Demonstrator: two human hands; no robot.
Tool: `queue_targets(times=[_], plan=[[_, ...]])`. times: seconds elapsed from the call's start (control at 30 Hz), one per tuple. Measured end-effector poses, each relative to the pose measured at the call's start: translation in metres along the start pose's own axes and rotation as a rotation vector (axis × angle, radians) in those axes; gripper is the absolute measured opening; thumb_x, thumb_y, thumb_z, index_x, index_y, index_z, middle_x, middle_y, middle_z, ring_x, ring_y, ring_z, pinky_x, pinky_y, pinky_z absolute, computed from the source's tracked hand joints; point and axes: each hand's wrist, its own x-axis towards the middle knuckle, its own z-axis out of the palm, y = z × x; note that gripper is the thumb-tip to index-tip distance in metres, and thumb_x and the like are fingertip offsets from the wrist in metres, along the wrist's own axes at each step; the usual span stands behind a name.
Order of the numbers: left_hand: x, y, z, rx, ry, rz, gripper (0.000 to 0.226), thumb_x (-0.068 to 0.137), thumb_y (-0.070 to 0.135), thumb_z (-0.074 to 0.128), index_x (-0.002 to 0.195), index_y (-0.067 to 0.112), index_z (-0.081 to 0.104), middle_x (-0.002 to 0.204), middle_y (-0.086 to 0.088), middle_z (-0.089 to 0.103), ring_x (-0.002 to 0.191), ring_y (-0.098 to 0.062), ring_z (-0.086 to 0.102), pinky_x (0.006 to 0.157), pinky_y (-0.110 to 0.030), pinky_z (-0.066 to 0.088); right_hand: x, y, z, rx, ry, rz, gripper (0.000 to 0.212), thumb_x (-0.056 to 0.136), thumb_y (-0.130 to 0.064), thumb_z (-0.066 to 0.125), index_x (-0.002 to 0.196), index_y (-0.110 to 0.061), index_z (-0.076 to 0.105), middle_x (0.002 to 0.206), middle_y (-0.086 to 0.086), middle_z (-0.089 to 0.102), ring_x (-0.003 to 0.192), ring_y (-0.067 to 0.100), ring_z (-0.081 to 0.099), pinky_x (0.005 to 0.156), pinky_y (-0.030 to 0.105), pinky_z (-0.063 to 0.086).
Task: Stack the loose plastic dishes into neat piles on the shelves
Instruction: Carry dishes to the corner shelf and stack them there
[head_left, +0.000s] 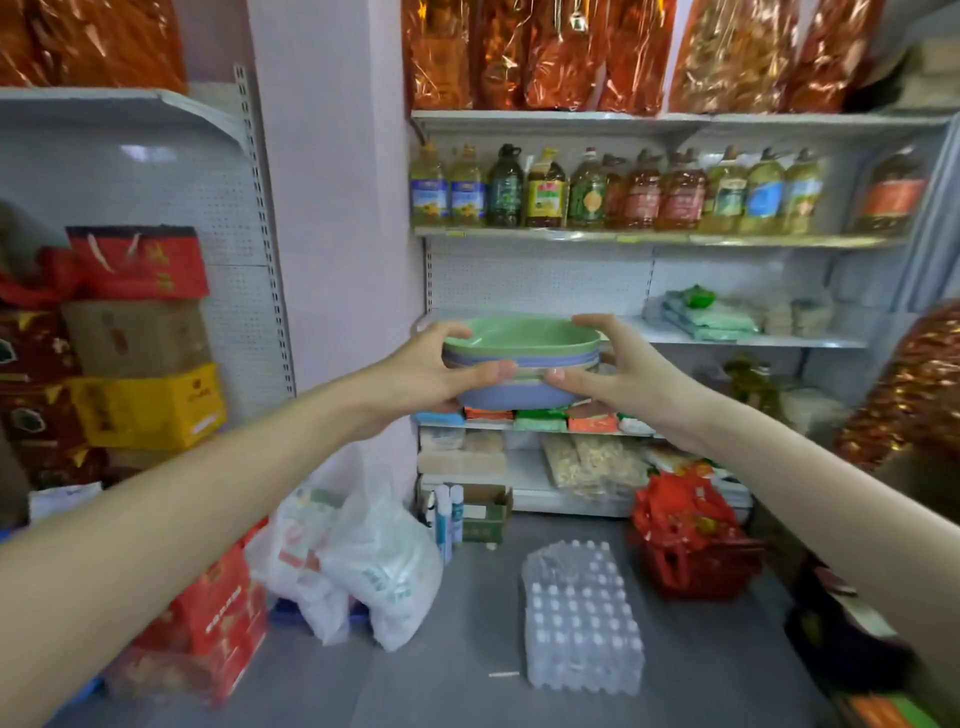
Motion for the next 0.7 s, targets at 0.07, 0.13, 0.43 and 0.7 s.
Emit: queue_targets(times=[0.07, 0.13, 0.43, 0.7], plan=[[0.033, -0.020, 0.010, -0.058, 0.009, -0.010, 0.097, 0.052, 0.064, 0.064, 0.135, 0.021, 0.038, 0.124, -0.006, 0.047, 0.108, -0.017, 0.057, 0.088, -0.038, 0.055, 0.028, 0.024, -0.003, 0.010, 0.015, 0.028, 0.073, 0.079, -0.024, 0.071, 0.139, -0.023, 0.030, 0.102, -0.014, 0.043, 0.082, 0.001, 0.059, 0.065, 0.021, 0.058], [0.071, -0.040, 0.016, -0.083, 0.029, 0.011, 0.088, 0.061, 0.063, 0.063, 0.134, 0.021, 0.039, 0.119, -0.005, 0.049, 0.107, -0.018, 0.057, 0.088, -0.039, 0.055, 0.062, 0.047, -0.005, 0.002, 0.015, 0.040, 0.071, 0.081, -0.028, 0.069, 0.140, -0.023, 0.031, 0.113, -0.007, 0.050, 0.085, 0.003, 0.061, 0.062, 0.018, 0.056], [0.263, -0.114, -0.005, -0.062, 0.046, 0.051, 0.053, 0.080, 0.045, 0.063, 0.125, 0.022, 0.048, 0.103, -0.004, 0.049, 0.094, -0.019, 0.060, 0.080, -0.035, 0.058, 0.240, 0.128, -0.010, 0.036, 0.096, 0.091, 0.049, 0.081, -0.029, 0.068, 0.124, -0.020, 0.046, 0.109, 0.002, 0.052, 0.079, 0.012, 0.064, 0.058, 0.018, 0.054], [0.397, -0.192, 0.009, -0.009, -0.036, -0.018, 0.078, 0.059, 0.072, 0.066, 0.122, 0.030, 0.048, 0.105, 0.002, 0.053, 0.101, -0.024, 0.062, 0.086, -0.042, 0.055, 0.363, 0.224, -0.028, 0.127, 0.044, 0.206, 0.060, 0.059, -0.055, 0.069, 0.111, -0.028, 0.057, 0.115, 0.017, 0.052, 0.083, 0.017, 0.065, 0.067, 0.027, 0.056]])
